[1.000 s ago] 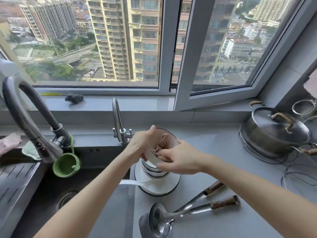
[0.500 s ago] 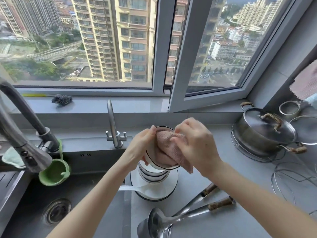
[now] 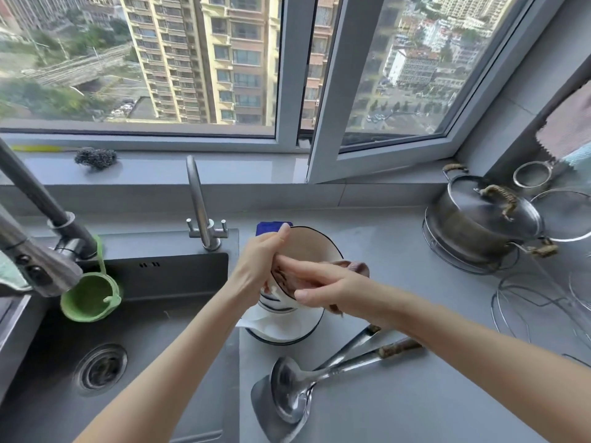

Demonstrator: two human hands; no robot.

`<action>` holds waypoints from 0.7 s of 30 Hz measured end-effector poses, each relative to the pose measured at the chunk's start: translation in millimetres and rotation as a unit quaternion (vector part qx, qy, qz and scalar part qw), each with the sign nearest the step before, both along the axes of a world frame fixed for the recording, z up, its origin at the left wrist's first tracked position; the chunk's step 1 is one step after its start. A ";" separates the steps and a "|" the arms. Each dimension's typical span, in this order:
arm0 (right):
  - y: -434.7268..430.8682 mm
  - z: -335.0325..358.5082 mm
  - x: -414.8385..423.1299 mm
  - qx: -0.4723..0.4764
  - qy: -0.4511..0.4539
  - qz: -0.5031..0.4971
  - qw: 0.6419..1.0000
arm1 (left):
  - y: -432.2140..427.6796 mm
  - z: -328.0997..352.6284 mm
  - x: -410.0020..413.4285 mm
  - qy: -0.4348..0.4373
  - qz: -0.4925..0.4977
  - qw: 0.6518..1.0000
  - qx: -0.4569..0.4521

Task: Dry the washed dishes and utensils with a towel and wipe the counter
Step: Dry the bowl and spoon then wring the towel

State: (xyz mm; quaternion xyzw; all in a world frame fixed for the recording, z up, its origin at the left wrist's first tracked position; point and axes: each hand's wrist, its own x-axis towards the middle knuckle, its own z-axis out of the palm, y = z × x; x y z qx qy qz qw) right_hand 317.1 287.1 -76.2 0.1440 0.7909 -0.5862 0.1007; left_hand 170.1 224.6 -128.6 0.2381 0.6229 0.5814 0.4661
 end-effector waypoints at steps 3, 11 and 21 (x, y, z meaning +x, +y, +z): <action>-2.8 -9.8 8.2 0.026 -0.002 0.001 1.000 | -2.7 0.7 3.8 0.000 -0.011 0.999 -0.030; 24.4 15.7 29.0 0.600 0.020 0.340 0.724 | -9.5 6.8 5.9 -0.077 -0.199 0.974 -0.078; -13.0 -10.6 10.4 0.212 -0.068 -0.123 0.967 | -3.1 -13.3 32.1 -0.048 0.016 0.990 -0.133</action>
